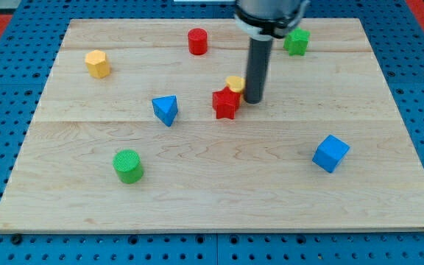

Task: Move the yellow heart to the top right of the blue triangle

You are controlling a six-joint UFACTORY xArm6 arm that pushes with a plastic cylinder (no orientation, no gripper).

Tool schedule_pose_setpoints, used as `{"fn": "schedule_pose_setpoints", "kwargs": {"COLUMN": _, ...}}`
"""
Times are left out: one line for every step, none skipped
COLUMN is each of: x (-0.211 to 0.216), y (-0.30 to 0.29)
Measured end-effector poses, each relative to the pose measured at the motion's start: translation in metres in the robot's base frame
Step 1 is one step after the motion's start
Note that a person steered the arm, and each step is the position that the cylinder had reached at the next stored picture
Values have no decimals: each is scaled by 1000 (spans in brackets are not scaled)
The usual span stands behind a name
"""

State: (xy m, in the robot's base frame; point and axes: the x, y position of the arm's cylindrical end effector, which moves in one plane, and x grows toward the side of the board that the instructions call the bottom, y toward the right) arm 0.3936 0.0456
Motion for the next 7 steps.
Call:
{"fn": "schedule_pose_setpoints", "kwargs": {"x": -15, "y": -32}}
{"fn": "schedule_pose_setpoints", "kwargs": {"x": -18, "y": -41}}
{"fn": "schedule_pose_setpoints", "kwargs": {"x": -18, "y": -41}}
{"fn": "schedule_pose_setpoints", "kwargs": {"x": -18, "y": -42}}
{"fn": "schedule_pose_setpoints", "kwargs": {"x": -20, "y": -54}}
{"fn": "schedule_pose_setpoints", "kwargs": {"x": -30, "y": -89}}
{"fn": "schedule_pose_setpoints", "kwargs": {"x": -50, "y": -132}}
